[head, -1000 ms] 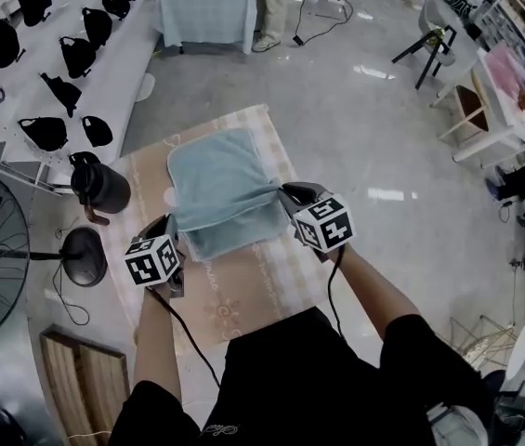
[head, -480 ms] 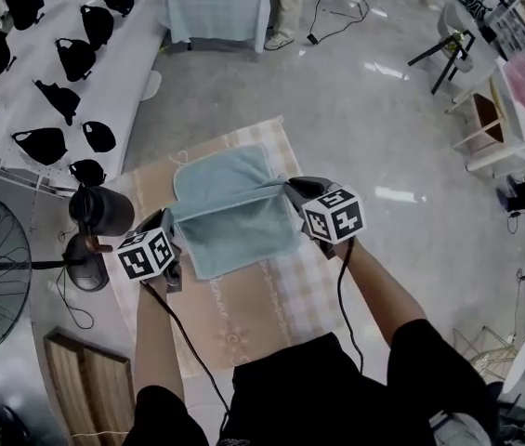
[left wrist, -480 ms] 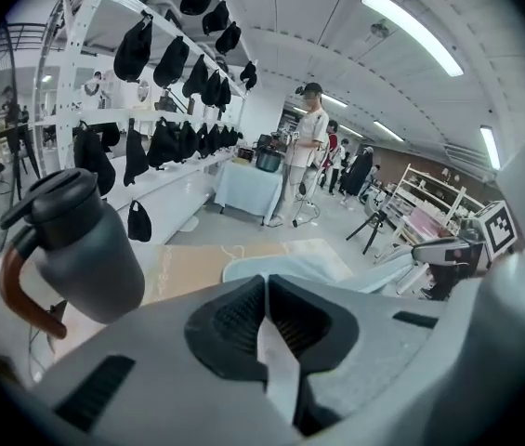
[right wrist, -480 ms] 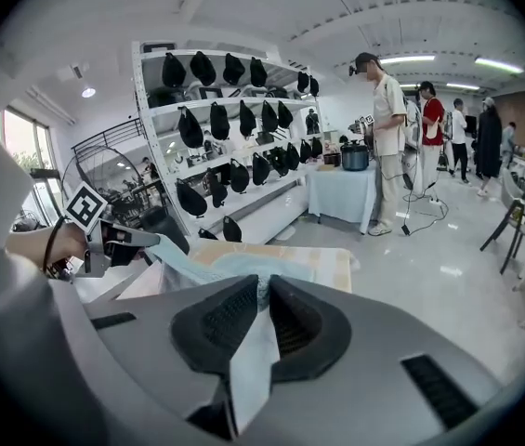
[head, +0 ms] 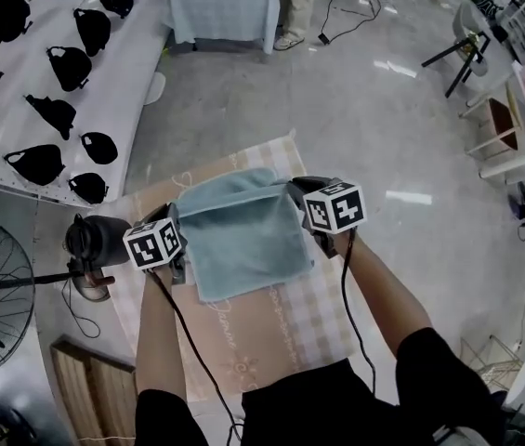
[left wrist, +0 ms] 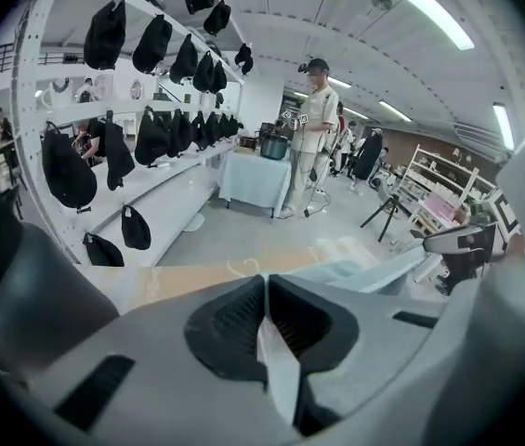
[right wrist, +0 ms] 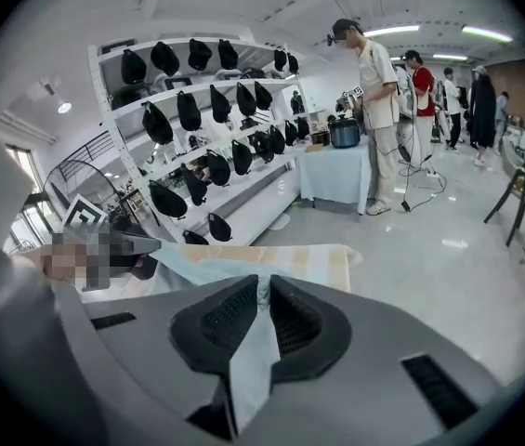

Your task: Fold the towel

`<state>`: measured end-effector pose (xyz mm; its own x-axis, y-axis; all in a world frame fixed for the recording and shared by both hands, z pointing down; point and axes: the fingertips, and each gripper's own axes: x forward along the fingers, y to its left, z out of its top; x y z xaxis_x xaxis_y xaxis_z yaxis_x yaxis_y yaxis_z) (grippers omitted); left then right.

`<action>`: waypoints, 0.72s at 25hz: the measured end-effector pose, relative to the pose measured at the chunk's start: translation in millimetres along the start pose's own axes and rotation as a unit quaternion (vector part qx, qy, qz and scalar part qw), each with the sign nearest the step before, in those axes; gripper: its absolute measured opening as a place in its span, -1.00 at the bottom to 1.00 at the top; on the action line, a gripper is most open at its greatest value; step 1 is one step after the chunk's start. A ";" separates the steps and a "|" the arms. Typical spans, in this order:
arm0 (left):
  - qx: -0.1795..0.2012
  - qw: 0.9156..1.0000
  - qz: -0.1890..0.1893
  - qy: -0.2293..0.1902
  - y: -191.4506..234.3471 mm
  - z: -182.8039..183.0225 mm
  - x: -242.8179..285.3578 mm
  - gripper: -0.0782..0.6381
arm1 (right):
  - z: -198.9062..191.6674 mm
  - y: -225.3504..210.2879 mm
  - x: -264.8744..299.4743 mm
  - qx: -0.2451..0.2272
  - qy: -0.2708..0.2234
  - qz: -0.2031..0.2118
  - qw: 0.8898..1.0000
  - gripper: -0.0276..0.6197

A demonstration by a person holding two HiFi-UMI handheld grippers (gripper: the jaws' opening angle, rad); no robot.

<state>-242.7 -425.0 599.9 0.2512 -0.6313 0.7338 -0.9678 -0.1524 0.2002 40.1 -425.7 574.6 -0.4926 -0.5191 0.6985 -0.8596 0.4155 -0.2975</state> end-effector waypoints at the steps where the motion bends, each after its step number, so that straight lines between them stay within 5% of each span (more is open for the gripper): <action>1: -0.004 1.000 0.003 0.005 2.2 -1.5 6.4 -0.73 | 0.9 -4.3 7.6 0.004 0.004 0.003 1.000 -0.79; 7: -0.034 0.998 0.036 0.028 22.5 -17.4 31.5 -0.67 | 12.0 -14.7 42.1 0.022 0.004 0.014 1.000 -0.76; 8: -0.041 0.998 0.033 0.020 23.2 -15.4 32.8 -0.60 | 17.7 -14.5 44.5 0.016 -0.007 0.015 1.000 -0.74; 10: -0.055 0.998 0.022 -0.003 21.2 -10.3 31.0 -0.13 | 28.5 -13.9 43.3 0.001 -0.032 0.022 0.999 -0.50; 12: -0.053 0.998 0.018 -0.029 20.8 -6.7 22.6 -0.06 | 29.9 -14.1 36.2 -0.006 -0.052 0.033 0.998 -0.33; 18: -0.034 0.999 -0.007 -0.038 18.8 -30.7 -10.6 -0.01 | -40.0 -9.3 10.6 -0.029 -0.016 0.050 0.998 -0.31</action>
<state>-263.1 -397.8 615.8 0.2610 -0.6851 0.6801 -0.9602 -0.1120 0.2557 48.3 -405.2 610.8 -0.5809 -0.4955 0.6458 -0.7966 0.5094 -0.3256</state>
